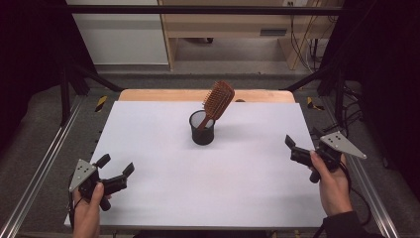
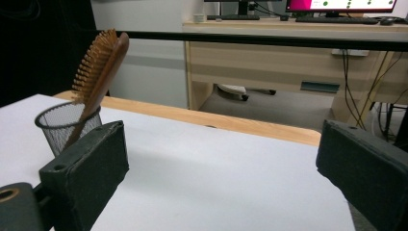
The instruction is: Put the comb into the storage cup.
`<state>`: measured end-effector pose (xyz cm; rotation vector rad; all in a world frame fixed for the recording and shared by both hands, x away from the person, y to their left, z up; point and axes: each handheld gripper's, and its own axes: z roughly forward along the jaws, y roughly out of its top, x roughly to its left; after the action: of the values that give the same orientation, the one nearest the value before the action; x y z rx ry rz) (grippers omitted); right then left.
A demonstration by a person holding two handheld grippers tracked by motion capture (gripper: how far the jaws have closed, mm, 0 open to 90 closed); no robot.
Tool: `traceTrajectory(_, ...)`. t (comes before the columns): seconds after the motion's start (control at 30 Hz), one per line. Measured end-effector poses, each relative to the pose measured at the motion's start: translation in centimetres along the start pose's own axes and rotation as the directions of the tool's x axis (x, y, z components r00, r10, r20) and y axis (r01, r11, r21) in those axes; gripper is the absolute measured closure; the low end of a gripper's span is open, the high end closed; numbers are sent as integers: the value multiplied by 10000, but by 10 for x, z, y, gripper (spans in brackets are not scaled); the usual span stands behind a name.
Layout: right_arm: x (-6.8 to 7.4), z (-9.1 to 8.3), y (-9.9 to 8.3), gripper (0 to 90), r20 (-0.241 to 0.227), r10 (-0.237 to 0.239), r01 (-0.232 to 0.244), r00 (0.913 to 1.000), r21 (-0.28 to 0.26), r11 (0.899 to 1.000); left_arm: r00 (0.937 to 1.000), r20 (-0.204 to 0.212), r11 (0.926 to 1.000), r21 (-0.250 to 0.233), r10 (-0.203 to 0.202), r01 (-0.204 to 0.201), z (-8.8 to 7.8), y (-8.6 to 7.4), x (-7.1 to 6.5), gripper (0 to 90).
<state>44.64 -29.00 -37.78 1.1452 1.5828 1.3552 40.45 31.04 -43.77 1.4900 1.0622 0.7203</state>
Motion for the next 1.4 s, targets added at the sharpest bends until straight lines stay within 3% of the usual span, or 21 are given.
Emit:
traceTrajectory(0.13, -1, -4, -10, 43, 104, -47, 47, 9999, -2, 10000, 9999, -2, 9999, 43, 142, -142, -7, -2, 1, 41)
traceTrajectory(0.3, -2, -7, -26, 49, 259, -447, 447, 9987, -19, 9990, 9999, -2, 9999, -59, 136, -137, -14, -2, 3, 43)
traceTrajectory(0.53, 2, -12, -43, 49, 271, -221, 220, 9994, 55, 9997, 9998, -101, 9998, -76, 182, -183, -15, -3, 4, 42)
traceTrajectory(0.87, 12, -11, -67, 43, -125, 32, -28, 9999, 377, 9993, 9993, -74, 9994, -21, 358, -358, -13, -5, 3, 42)
traceTrajectory(1.4, 26, -8, -83, 36, -877, -42, 82, 9961, 444, 9990, 9991, 10, 9991, 35, 430, -430, -12, -6, 2, 41)
